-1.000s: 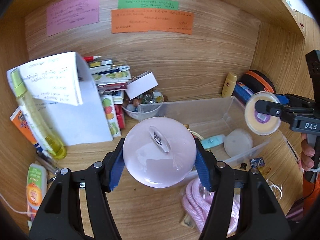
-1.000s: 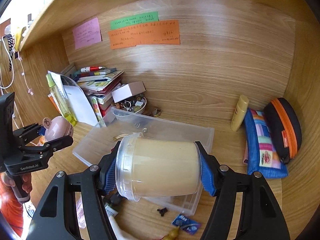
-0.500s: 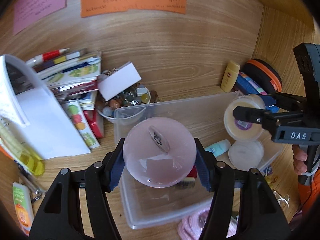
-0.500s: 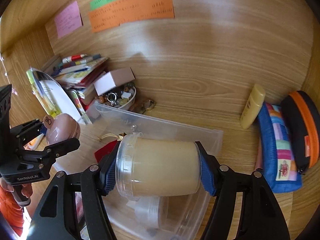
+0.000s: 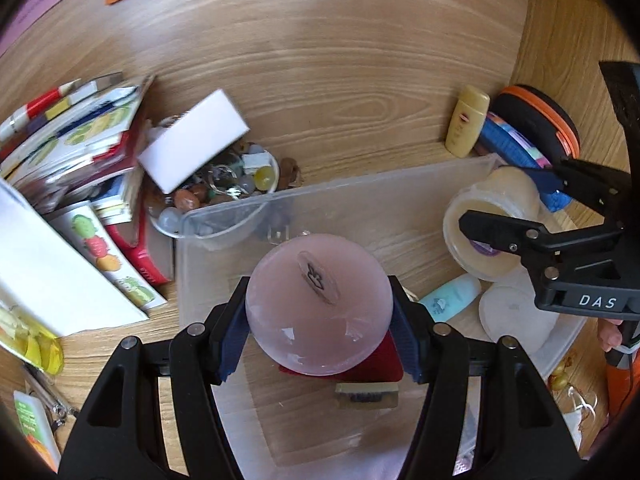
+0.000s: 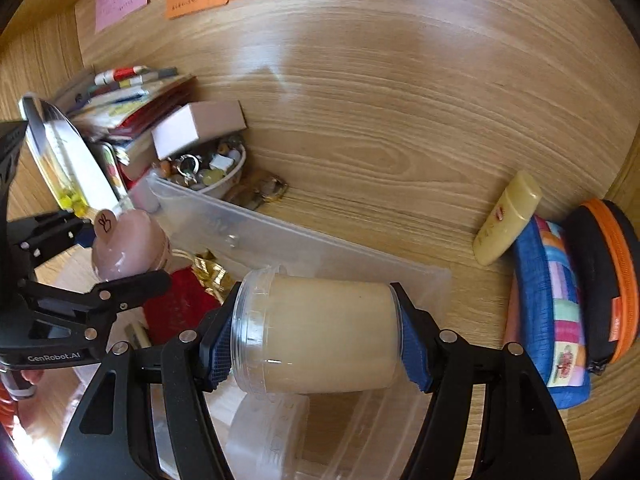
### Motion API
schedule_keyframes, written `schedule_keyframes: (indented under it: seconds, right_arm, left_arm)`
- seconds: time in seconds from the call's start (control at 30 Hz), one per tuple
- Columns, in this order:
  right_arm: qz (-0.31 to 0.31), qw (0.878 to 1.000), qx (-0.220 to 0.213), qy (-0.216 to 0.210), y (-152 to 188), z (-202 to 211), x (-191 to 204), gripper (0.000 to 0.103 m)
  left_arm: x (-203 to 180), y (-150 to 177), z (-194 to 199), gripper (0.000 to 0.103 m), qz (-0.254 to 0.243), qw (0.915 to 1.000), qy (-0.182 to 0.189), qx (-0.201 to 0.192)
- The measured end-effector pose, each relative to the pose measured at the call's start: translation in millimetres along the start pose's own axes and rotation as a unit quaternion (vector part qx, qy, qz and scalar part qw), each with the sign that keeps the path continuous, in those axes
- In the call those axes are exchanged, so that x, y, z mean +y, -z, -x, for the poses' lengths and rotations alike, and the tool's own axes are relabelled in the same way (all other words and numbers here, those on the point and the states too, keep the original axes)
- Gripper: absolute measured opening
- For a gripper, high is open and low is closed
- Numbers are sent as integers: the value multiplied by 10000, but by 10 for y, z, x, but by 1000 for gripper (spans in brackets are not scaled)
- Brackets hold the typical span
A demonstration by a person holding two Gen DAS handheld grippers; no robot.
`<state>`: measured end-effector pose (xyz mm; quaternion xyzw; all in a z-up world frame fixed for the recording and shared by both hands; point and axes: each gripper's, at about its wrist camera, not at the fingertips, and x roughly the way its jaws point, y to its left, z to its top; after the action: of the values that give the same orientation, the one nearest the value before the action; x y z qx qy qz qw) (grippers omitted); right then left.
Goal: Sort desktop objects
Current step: 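Carry the jar and pink container into the clear box and open both tools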
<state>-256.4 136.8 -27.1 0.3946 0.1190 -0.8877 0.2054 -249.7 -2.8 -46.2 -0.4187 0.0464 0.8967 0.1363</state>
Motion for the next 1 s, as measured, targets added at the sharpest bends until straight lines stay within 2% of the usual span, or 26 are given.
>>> schedule_keyframes:
  seconds: [0.33,0.5,0.7,0.83,0.9,1.0]
  right_arm:
    - [201,9994,253,114,-30,-88,71,64]
    - [469,9977,346,341,-23,-125,153,64]
    - [504,9967,538,333,-12,-144,174,64]
    - [615,9959,453,492,-3,-106,205,69]
    - [704,9954,370,542,-4,-72,235,71]
    - [778,9943,328,658,1,-44,254,72]
  left_arm:
    - [-121,28,-117,62,-406,9988,-220,164]
    - [-119,49,-109,63,-481,9984,-247,169]
    - [-93,18,-97,65,-489,9984,-241,153]
    - [-81,-23,-97,80,-389,9989,-217,157]
    - [-65,-19,-75,80,-326,9992,-164,151]
    - [-80,-14,-53,81,-297,9990,-297,171]
